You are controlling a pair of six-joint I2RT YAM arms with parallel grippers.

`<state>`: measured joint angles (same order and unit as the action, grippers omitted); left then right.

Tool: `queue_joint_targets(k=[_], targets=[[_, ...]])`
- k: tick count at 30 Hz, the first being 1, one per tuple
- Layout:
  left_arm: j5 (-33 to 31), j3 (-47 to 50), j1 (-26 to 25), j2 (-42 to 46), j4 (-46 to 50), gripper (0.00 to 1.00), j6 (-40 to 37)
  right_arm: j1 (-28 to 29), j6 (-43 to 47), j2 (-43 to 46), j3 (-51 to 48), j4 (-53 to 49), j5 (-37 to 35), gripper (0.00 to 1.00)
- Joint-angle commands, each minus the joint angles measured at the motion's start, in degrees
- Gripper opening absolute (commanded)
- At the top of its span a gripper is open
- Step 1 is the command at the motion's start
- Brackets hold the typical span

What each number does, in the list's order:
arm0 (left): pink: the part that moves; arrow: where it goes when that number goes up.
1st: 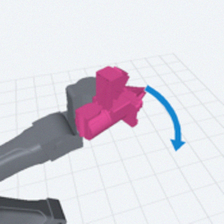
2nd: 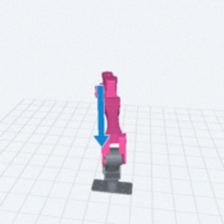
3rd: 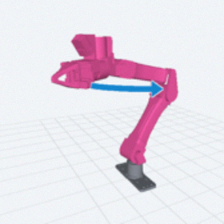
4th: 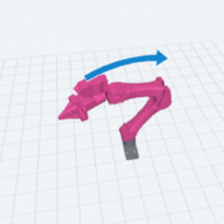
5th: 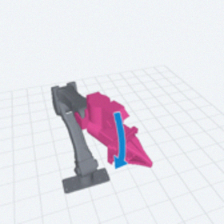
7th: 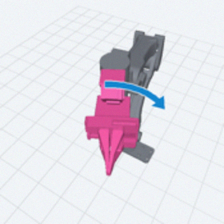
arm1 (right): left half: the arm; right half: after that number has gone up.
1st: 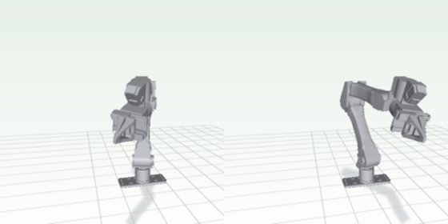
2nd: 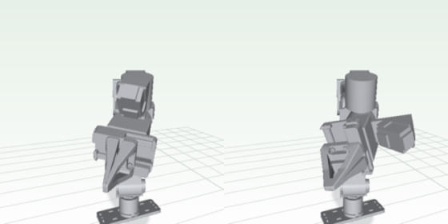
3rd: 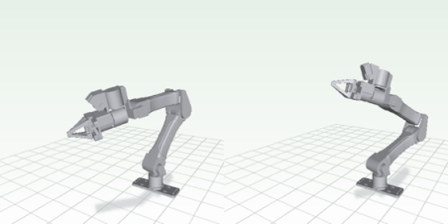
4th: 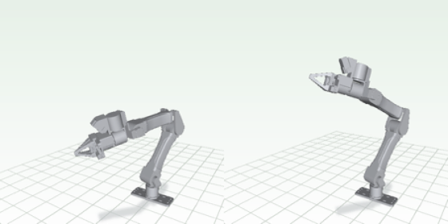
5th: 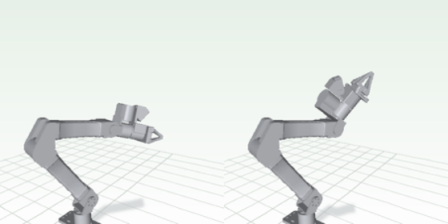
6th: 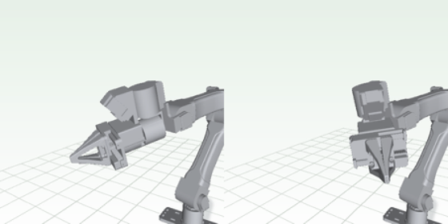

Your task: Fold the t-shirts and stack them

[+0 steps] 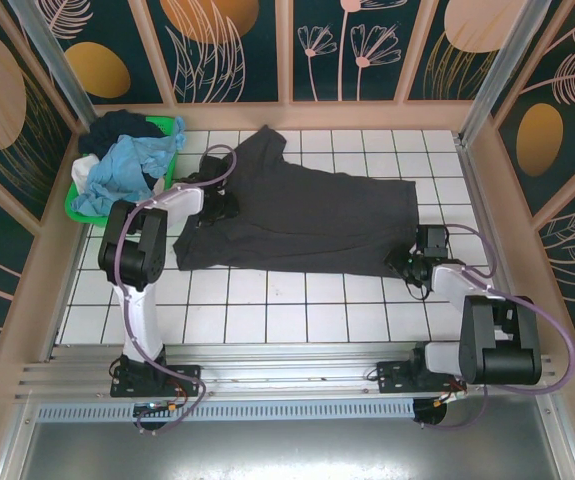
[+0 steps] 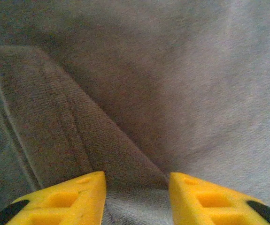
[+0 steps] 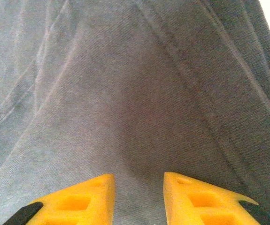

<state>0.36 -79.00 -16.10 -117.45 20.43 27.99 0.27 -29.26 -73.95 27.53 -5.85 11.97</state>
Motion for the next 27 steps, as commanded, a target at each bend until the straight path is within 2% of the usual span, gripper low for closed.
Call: queue_joint_targets(k=[1, 6, 12, 15, 24, 27], targets=[[-9.4, 4.0, 0.2, 4.3, 1.6, 0.46, 1.7, 0.5, 0.5, 2.5, -1.3, -0.7, 2.0, 0.34], [-9.0, 10.9, 0.2, 11.1, -2.3, 0.47, 3.6, 0.5, 1.7, 3.1, -1.1, -2.6, 1.0, 0.34], [-5.9, 11.3, -0.7, 7.9, -2.4, 0.41, 3.1, 0.5, 1.6, 3.0, -0.9, -2.4, 0.9, 0.34], [-3.5, 10.9, -1.2, 6.7, -3.3, 0.32, 2.6, 0.5, 1.6, 3.0, -0.7, -2.2, 0.3, 0.34], [-5.8, 6.1, -3.2, 8.6, 0.2, 0.0, 2.2, 0.4, 2.1, 2.8, -1.1, -1.0, 0.4, 0.34], [-6.2, 4.2, -4.0, 8.8, 1.4, 0.0, 2.3, 0.3, 2.1, 2.6, -1.2, 0.1, 1.2, 0.34]])
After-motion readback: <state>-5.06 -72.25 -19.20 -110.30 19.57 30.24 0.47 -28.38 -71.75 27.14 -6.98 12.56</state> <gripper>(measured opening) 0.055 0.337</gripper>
